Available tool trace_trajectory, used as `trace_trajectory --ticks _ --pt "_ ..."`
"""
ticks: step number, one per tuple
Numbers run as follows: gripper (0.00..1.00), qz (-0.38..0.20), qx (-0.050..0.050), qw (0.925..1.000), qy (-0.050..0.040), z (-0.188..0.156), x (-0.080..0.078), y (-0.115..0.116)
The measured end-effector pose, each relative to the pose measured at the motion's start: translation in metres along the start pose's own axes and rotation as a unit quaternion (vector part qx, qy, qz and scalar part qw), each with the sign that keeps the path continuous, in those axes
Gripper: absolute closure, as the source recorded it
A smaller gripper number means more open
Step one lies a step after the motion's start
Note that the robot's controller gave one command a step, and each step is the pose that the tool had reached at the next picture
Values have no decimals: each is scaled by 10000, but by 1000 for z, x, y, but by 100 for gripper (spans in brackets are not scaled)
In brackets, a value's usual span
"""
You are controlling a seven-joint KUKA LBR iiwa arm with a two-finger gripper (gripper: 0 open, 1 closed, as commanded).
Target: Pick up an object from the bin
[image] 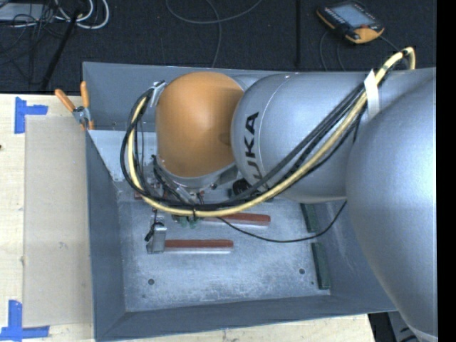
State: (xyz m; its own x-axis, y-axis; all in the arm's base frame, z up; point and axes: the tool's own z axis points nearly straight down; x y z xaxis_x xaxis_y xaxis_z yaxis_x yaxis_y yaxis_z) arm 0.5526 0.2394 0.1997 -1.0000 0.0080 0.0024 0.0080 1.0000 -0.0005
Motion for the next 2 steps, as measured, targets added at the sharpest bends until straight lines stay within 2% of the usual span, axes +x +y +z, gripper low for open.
trace_trajectory --ticks 1,2 --pt "0 3 0 10000 0 0 0 0" --pt "0 -68 -15 10000 -36 43 2 -10"
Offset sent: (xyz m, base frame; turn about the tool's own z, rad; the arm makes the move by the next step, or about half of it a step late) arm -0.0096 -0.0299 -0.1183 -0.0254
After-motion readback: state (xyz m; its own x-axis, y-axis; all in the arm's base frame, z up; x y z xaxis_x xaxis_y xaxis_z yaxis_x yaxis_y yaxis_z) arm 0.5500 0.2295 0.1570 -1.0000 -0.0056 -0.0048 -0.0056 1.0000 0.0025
